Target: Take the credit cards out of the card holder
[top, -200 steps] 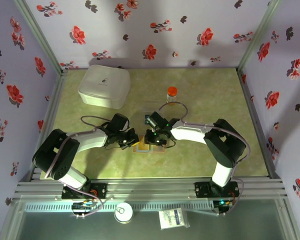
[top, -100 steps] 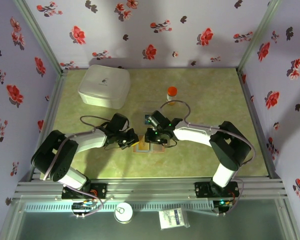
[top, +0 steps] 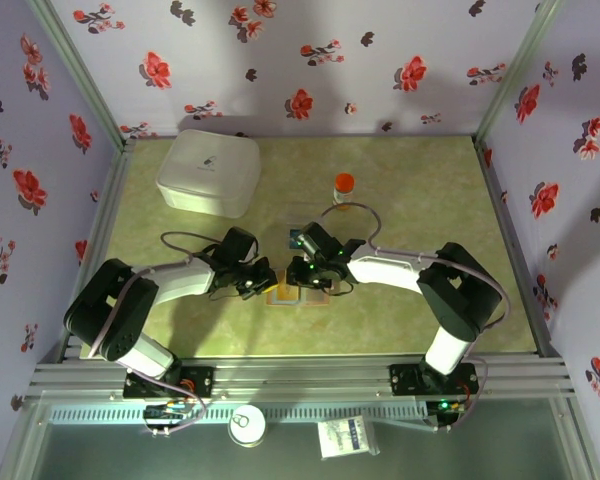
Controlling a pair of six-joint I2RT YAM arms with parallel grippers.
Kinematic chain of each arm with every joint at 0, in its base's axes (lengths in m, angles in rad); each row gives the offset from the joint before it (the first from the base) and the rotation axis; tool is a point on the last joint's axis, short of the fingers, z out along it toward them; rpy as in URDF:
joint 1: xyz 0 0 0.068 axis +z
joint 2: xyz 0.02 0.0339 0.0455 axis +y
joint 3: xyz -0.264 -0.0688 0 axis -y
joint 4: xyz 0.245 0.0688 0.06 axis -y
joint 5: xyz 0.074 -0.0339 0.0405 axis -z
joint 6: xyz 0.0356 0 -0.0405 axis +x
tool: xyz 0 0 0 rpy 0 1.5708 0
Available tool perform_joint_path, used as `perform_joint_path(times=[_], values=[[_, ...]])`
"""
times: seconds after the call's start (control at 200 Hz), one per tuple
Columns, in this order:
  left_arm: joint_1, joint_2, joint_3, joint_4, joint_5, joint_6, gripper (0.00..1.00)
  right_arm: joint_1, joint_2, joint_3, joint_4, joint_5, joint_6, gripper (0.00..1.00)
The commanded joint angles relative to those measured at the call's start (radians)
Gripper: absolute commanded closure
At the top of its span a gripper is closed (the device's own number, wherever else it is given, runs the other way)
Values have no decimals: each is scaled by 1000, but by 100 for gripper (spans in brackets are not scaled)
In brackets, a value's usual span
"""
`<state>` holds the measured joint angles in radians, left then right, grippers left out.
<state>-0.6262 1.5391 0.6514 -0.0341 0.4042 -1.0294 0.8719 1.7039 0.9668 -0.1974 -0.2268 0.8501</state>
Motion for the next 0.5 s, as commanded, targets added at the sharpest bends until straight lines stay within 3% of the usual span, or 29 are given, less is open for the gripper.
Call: perform_joint_path(times=[0.0, 0.295, 0.495], values=[[2, 17, -22, -11, -9, 9, 100, 7, 29, -13, 19, -12, 20, 74], [2, 21, -25, -8, -9, 10, 100, 6, 51, -24, 28, -19, 25, 74], [1, 19, -25, -9, -8, 10, 100, 7, 32, -6, -62, 49, -4, 73]])
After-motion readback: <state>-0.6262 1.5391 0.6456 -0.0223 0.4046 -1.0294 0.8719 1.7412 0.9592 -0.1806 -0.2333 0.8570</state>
